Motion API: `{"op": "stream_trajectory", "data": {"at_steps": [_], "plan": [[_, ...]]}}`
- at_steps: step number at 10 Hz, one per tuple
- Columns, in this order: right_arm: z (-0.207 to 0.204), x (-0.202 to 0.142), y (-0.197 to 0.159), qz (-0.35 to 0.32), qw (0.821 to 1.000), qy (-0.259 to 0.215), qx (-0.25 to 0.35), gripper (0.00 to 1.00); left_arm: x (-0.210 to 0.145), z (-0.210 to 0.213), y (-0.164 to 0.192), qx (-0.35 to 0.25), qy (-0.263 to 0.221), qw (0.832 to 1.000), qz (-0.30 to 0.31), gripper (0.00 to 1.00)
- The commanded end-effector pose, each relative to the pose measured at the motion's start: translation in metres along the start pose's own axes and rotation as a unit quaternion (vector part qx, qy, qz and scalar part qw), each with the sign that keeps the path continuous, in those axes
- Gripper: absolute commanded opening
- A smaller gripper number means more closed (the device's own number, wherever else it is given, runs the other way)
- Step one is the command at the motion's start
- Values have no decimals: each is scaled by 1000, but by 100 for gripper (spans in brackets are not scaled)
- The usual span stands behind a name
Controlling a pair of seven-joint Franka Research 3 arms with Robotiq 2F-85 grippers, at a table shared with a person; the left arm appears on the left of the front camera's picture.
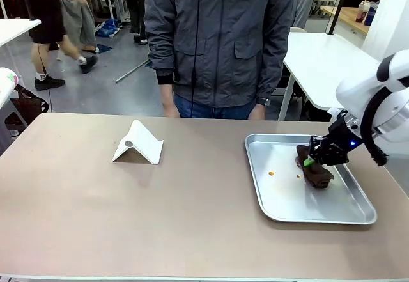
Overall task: Clean the surface of the table.
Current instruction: Clean the area not pointed to by the person.
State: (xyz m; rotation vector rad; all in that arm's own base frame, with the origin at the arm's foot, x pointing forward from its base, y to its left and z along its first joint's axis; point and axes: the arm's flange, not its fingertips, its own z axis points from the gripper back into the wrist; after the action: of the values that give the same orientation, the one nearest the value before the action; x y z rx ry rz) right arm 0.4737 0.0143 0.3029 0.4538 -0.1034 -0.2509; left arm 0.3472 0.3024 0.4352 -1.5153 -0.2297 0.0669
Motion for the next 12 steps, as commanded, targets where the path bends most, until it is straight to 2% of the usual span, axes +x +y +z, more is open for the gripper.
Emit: {"op": "stream_trajectory", "data": {"at_steps": [1, 2, 7, 12], "plan": [[-15, -2, 5, -15, 999, 25, 46, 14, -3, 1, -4, -3, -1, 1000, 2, 22], [-22, -6, 11, -27, 998, 29, 52, 14, -3, 1, -4, -3, -1, 1000, 2, 22], [-58, -30, 57, 0, 995, 50, 85, 14, -3, 1, -4, -3, -1, 1000, 2, 22], [-68, -54, 93, 66, 995, 50, 63, 14, -3, 1, -4, -3, -1, 1000, 2, 22]]}}
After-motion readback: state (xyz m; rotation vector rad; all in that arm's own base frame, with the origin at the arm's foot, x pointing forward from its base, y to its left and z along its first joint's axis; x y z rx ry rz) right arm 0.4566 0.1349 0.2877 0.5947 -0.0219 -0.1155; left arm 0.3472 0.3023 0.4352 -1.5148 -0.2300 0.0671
